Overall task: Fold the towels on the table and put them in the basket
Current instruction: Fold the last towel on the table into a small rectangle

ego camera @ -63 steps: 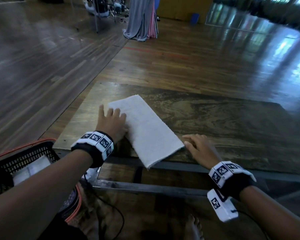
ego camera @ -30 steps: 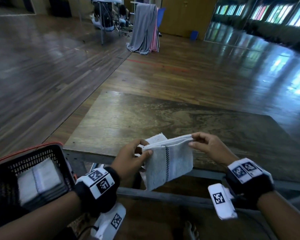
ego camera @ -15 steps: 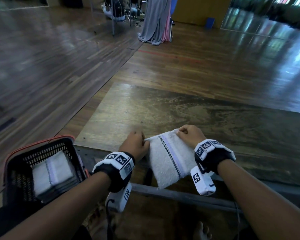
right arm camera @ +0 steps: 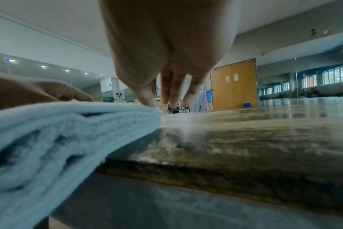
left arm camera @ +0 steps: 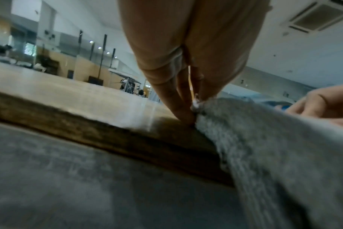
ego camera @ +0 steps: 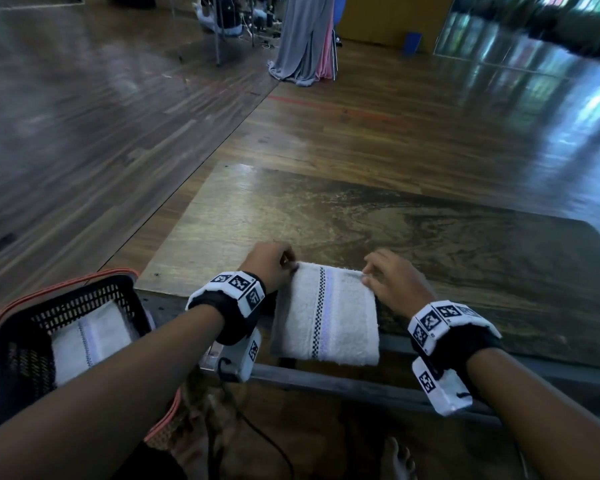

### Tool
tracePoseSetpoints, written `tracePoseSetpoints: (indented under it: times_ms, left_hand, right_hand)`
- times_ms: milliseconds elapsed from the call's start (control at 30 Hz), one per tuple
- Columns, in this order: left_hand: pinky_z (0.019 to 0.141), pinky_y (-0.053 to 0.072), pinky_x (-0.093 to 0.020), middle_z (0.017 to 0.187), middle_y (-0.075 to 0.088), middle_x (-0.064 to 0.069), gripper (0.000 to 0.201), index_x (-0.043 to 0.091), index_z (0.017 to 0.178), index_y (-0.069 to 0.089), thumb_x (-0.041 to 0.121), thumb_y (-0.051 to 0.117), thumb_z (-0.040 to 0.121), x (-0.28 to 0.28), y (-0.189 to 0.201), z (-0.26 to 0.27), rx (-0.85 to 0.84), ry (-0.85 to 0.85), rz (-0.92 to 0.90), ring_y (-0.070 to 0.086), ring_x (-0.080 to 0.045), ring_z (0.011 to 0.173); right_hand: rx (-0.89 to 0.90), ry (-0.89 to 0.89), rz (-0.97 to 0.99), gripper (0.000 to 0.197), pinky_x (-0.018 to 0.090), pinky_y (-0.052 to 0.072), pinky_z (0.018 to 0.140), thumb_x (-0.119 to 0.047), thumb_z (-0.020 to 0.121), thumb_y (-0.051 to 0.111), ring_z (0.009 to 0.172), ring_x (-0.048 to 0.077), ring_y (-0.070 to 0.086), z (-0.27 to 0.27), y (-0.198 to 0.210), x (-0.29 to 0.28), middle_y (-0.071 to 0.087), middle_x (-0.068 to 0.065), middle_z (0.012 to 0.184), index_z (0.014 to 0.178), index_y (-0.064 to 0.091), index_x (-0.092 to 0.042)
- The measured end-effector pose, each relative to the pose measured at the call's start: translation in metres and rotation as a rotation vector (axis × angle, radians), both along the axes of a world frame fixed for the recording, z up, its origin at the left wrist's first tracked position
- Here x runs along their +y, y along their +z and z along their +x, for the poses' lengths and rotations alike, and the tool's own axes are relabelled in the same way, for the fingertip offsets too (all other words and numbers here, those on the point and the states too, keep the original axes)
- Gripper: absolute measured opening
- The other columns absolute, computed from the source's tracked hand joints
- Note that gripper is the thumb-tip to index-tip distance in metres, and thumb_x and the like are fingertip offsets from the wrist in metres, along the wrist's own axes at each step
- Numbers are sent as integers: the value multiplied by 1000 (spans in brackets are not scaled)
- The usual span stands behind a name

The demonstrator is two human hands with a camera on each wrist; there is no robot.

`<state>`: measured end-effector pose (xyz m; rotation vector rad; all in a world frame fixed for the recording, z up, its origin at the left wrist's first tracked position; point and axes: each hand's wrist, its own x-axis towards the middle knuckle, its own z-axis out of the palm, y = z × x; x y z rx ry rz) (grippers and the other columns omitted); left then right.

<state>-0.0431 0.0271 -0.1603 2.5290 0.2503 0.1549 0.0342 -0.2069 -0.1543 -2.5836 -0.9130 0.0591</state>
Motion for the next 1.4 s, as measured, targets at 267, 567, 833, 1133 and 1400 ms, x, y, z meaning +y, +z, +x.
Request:
tracePoseSetpoints:
  times_ms: [267,567,833,1133,1400]
  left_hand:
    - [77,41,-29,104,64,-17,24,2,100,61,22,51,92,0,-1,3,80,-11,58,58,-31,98]
    - [90,38,-38,122,50,-7,25,16,112,51,27,44,90,-40,7,-25,-34,-138,434,47,-27,112]
    - [117,4,-50,158,-4,-3,61,15,148,0,47,10,96,-52,-27,-40,211,-91,330,-5,-17,146]
    - [101,23,-49,126,49,-8,48,18,110,60,52,32,91,-17,-8,-39,277,182,283,38,-29,122]
    - [83,44,-39,90,67,-15,40,5,84,64,43,50,87,-24,1,-39,335,124,-7,61,-29,85]
  right_hand:
    - [65,-35,182,8,35,50,66,-14,85,62,73,20,63,4,1,4,64,-2,78,84,56,-18]
    - [-419,16,-383,27,37,36,85,-24,93,43,108,23,44,-27,1,15,51,2,116,110,62,-17]
    - [143,-156,-291,60,46,3,116,-53,96,16,146,16,-5,-41,-30,11,-4,-7,159,149,2,-28]
    - [252,-421,-69,52,48,39,99,-64,81,50,111,27,52,-35,-10,-18,66,5,106,92,67,-16]
    - [573,-407,-18,50,27,31,52,-42,82,63,48,14,44,-32,5,-4,49,-1,50,43,42,-18]
